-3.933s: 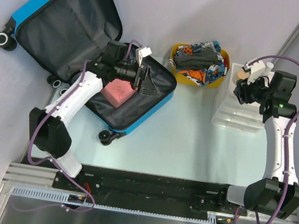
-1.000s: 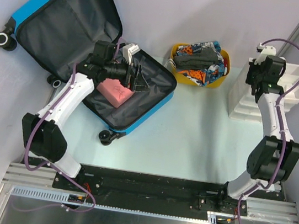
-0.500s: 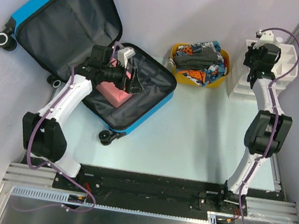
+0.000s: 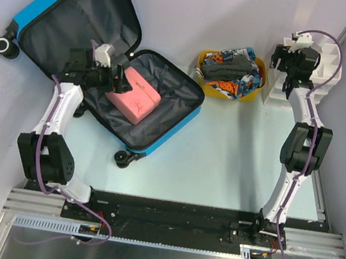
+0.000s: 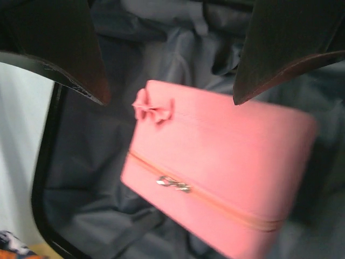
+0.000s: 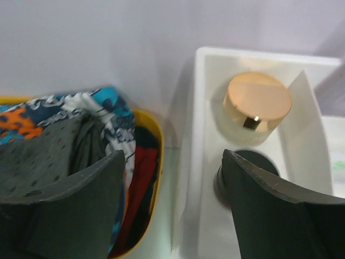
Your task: Open, take out, and arrange the luggage
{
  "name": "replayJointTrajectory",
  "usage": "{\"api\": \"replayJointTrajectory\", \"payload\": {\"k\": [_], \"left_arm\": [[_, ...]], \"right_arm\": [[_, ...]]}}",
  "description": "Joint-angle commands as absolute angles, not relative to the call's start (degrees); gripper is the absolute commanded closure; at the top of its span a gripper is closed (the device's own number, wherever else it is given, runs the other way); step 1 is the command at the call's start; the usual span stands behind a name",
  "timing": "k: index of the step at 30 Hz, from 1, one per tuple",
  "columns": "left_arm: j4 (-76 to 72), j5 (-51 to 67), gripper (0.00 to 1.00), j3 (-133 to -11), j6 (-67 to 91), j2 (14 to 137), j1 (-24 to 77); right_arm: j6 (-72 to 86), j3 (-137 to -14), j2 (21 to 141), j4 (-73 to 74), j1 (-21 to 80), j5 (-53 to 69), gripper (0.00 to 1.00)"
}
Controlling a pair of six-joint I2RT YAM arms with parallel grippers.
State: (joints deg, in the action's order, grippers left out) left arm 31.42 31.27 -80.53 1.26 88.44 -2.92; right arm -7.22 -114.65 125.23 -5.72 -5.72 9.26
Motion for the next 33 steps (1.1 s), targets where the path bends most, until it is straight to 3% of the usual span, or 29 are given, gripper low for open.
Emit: {"api": "replayJointTrajectory", "payload": {"k": [1,7,12,21,24,33], "left_arm": [[31.20,28.65,0.00,-79.37,3.77,86.75,-7.02],[31.20,32.16,0.00,-77.96,5.10,89.47,-8.09],[31.11,34.89,0.00,-79.27,4.40,94.99,-8.09],[31.03,37.62,0.01,-79.19,1.94,98.52,-6.77],[31.11,37.71,0.01,-78.93,1.58,99.40,-6.59],[31.11,36.92,0.03,-75.06,0.18,98.09,-6.59]], "right_arm": [[-8.25,-107.33,111.81,-10.63,-4.40,14.49,0.21],[-14.67,-95.81,99.33,-11.25,2.87,19.84,0.20],[-7.84,-93.08,97.73,-8.18,10.10,24.42,0.23],[12.82,-98.78,113.10,-12.04,22.13,41.90,0.18],[14.14,-101.25,119.17,-14.93,25.21,43.32,0.14],[23.73,-109.86,136.13,-29.86,30.85,44.04,0.15]]}}
